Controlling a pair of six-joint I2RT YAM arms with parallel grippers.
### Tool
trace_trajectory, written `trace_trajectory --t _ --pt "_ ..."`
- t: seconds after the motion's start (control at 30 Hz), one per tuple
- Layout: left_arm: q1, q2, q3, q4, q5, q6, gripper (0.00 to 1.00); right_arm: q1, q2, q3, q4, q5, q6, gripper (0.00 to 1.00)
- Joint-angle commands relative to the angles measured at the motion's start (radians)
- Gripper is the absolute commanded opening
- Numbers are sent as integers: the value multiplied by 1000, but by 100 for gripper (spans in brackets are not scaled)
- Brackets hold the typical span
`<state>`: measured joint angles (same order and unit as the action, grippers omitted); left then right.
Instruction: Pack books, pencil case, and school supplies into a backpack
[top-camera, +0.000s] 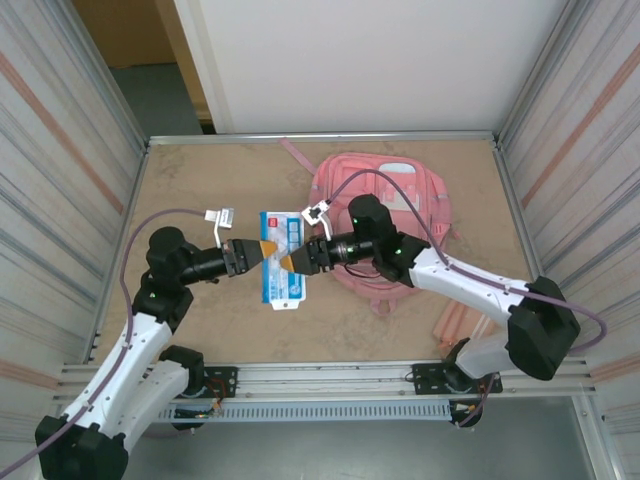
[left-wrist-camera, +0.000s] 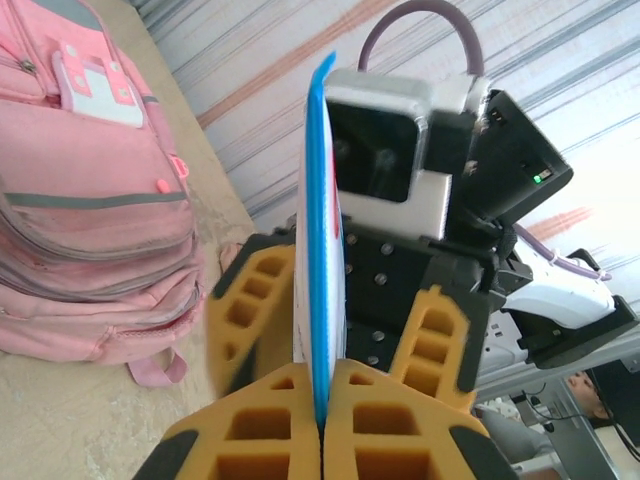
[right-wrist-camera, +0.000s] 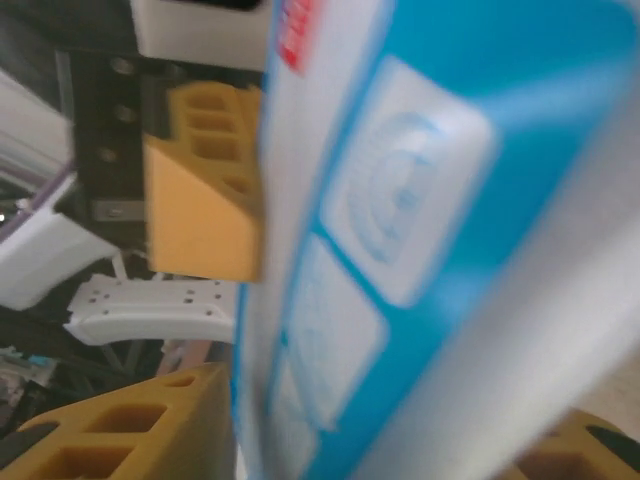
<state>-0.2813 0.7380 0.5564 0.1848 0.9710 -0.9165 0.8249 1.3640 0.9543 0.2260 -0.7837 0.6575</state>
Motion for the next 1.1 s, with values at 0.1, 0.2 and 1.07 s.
trace_trajectory --t 0.1,0.2,1.07 --pt "-1 6 51 4 49 33 1 -4 -68 -9 170 -48 115 6" --pt "-11 16 59 48 59 0 5 17 -49 -30 255 -23 180 0" --pt "-547 759 577 -330 -507 1123 99 -689 -522 30 -883 514 -69 0"
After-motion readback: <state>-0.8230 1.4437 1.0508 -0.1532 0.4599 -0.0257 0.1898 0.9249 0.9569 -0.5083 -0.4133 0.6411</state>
